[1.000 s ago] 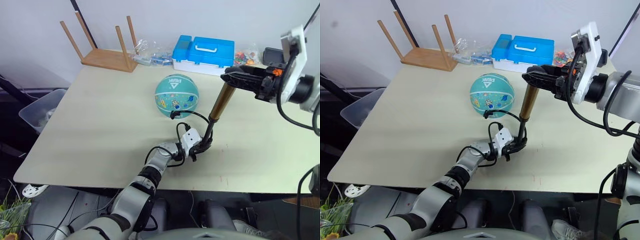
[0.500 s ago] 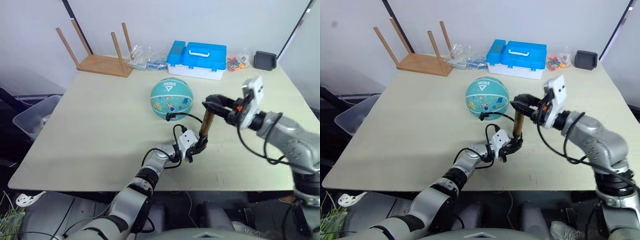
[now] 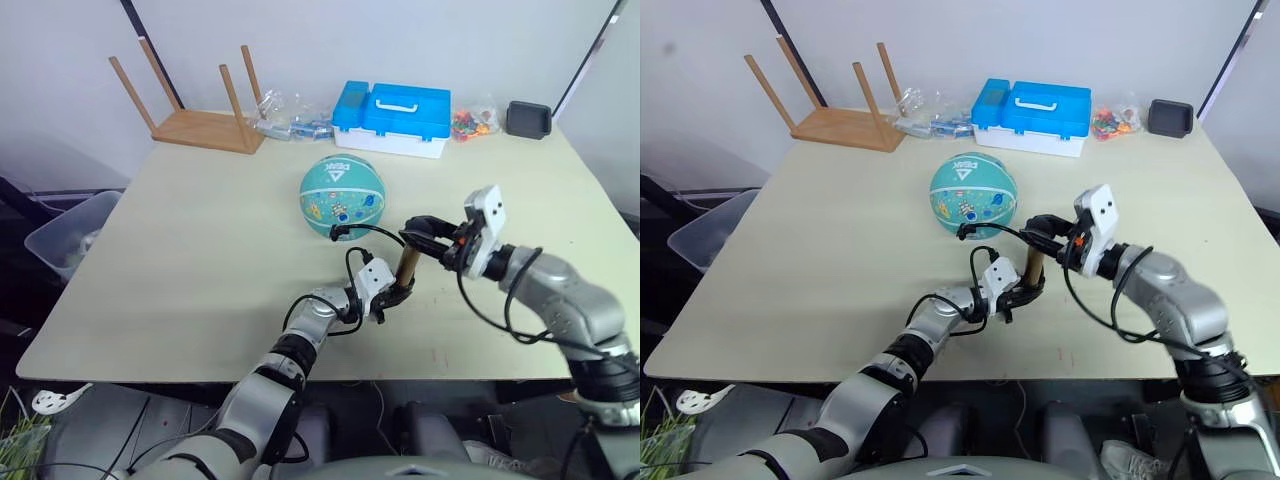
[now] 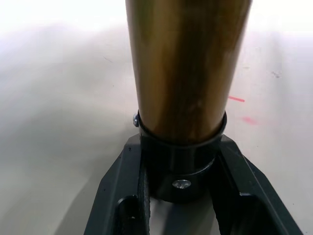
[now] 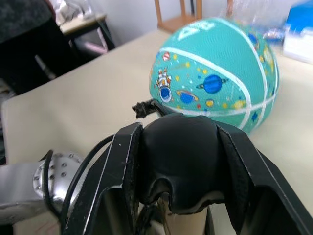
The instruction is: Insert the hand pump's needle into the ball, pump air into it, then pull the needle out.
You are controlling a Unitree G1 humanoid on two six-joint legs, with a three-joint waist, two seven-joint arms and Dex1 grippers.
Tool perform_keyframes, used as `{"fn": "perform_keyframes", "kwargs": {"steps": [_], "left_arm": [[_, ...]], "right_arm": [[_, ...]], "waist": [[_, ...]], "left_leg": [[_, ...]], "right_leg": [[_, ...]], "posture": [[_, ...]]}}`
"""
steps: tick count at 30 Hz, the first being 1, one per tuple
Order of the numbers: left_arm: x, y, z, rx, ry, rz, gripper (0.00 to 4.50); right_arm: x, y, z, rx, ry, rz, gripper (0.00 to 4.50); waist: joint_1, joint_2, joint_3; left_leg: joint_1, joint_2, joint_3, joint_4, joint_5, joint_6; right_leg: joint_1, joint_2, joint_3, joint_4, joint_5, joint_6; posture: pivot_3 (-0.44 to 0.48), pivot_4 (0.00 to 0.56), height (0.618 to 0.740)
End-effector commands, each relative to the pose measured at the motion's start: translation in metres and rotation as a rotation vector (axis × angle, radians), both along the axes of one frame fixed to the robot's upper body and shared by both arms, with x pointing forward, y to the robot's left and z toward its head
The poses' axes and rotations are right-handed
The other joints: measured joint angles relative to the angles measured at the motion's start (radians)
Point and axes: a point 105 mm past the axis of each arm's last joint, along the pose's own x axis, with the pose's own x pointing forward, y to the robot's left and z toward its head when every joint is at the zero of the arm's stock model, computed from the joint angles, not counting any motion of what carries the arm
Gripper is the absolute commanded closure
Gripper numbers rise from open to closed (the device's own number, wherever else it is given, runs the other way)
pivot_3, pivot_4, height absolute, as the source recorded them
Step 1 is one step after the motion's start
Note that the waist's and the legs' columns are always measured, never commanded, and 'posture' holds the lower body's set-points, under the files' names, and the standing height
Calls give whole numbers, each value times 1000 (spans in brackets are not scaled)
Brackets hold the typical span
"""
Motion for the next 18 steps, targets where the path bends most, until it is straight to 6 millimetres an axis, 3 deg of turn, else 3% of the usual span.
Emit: {"fn": "perform_keyframes", "kwargs": {"steps": [1,7,9,13,18], "left_arm": [[-20,19,-43,93,155,27,3410],[-24,18,-45,91,162,18,3410],[-24,19,-46,91,163,16,3410],[-25,19,-46,93,164,11,3410],[-26,20,-46,94,164,6,3410]], "right_arm": [[-2,-21,84,62,-217,-66,2904],[-24,-28,154,139,-306,-15,2904],[-29,-29,165,152,-308,-7,2904],[-28,-29,161,113,-260,-18,2904],[-16,-24,115,48,-141,-32,2904]], "waist": [[6,1,3],[7,1,15],[7,1,17],[6,-1,18],[5,-2,17]], "left_leg": [[-2,0,0,0,0,0],[-5,-4,-1,0,0,0],[-6,-6,-1,1,0,0],[-6,-6,-2,1,0,0],[-6,-6,-1,1,0,0]], "right_leg": [[-1,0,-1,0,2,-3],[-2,-5,-2,0,2,-3],[-3,-7,-1,0,2,-2],[-3,-7,-3,-1,2,-2],[-2,-7,-2,-1,2,-2]], "posture": [[0,150,740],[0,150,740],[0,150,740],[0,150,740],[0,150,740]]}}
